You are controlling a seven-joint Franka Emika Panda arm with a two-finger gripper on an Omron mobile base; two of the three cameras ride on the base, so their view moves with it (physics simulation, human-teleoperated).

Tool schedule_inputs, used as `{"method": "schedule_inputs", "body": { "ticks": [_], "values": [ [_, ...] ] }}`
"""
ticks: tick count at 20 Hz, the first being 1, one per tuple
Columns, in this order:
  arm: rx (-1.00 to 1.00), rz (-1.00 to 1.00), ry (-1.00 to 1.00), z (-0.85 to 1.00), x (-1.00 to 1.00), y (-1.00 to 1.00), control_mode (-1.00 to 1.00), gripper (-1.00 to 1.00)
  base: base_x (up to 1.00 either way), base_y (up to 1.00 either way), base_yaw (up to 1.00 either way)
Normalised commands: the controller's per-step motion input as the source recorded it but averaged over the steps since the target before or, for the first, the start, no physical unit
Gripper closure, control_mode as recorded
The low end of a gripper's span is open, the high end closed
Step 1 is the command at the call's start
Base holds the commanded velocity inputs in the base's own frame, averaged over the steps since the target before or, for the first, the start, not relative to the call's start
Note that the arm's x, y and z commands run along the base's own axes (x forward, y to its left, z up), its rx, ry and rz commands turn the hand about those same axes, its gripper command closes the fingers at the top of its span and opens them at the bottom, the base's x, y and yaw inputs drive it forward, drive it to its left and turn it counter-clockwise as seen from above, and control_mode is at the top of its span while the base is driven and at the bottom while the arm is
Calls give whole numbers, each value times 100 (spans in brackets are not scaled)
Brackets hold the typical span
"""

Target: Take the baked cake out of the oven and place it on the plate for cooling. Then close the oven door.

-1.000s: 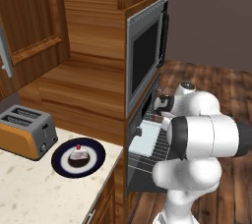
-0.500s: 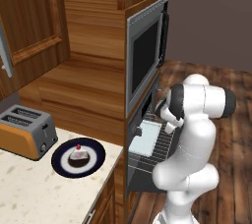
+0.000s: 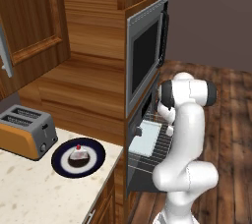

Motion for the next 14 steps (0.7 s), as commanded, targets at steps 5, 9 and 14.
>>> {"method": "schedule_inputs", "body": {
  "ticks": [5,9,14],
  "values": [
    [0,16,-6,-68,27,-9,-100,-100,0,0,0],
    [0,14,-2,-74,23,0,-100,-100,0,0,0],
    [0,14,0,-70,31,0,-100,-100,0,0,0]
  ]
}}
